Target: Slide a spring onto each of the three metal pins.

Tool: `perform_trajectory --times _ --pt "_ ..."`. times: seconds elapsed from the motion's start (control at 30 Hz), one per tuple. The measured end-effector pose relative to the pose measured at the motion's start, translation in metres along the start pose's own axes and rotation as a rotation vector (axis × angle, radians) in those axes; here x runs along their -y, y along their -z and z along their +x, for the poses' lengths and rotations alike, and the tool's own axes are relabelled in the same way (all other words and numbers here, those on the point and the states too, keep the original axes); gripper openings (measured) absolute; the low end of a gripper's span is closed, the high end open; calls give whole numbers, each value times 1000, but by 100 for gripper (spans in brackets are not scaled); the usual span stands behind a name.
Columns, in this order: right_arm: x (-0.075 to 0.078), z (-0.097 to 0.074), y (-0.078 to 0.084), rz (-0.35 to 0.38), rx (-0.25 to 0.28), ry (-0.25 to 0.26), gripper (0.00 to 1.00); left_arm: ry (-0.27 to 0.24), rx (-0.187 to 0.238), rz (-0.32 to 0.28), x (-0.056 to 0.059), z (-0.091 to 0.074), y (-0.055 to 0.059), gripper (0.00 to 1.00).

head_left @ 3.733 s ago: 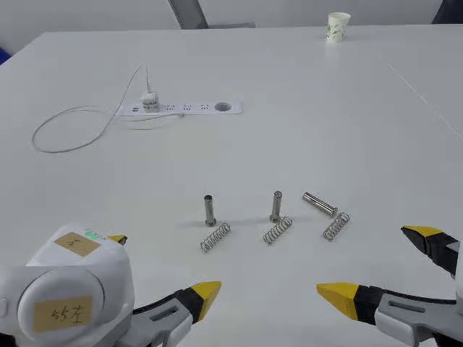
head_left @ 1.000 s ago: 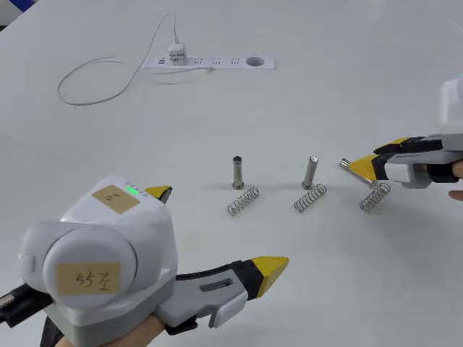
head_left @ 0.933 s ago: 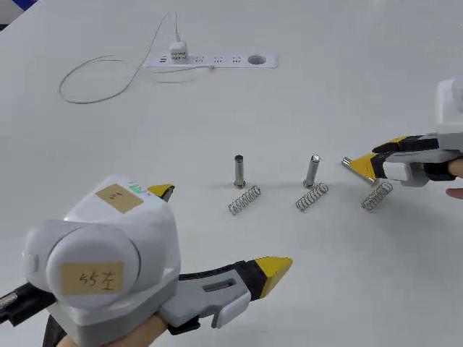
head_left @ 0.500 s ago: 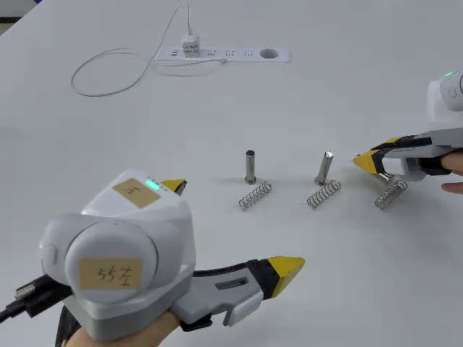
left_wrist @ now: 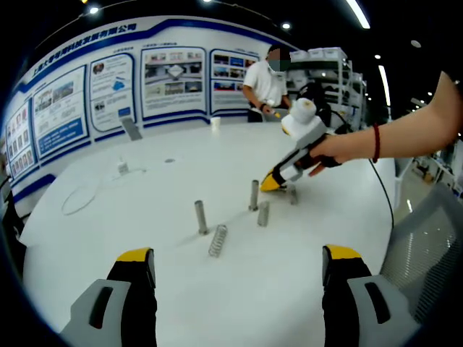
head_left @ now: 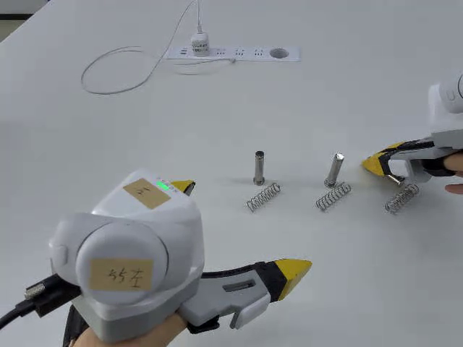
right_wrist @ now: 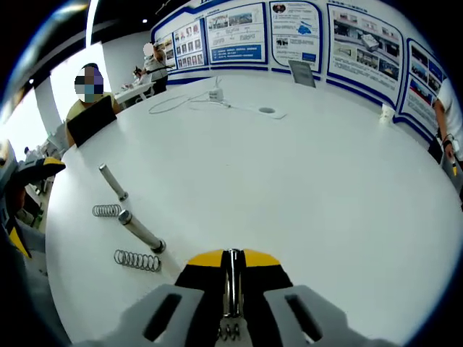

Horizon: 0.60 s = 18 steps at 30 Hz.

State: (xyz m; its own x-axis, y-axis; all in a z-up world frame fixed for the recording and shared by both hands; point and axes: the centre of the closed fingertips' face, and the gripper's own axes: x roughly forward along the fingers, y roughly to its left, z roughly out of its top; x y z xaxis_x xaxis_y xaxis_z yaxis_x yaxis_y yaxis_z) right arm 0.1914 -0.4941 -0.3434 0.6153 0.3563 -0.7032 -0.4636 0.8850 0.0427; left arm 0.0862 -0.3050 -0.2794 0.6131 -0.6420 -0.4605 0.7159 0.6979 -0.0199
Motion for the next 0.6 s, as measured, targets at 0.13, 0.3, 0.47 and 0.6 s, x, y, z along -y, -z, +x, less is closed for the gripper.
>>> perform_trajectory --times 0.13,0.3,0.47,0.6 --pt "0 -4 1 -15 -14 4 9 -3 0 -1 -1 0 0 97" --pt "1 -5 3 -17 -24 23 9 -3 1 3 -1 -1 0 97" --pt "3 -13 -1 -1 -2 36 9 -7 4 4 -2 -2 -1 97" --pt "4 -18 -7 6 19 40 9 -8 9 6 -2 -2 -2 96"
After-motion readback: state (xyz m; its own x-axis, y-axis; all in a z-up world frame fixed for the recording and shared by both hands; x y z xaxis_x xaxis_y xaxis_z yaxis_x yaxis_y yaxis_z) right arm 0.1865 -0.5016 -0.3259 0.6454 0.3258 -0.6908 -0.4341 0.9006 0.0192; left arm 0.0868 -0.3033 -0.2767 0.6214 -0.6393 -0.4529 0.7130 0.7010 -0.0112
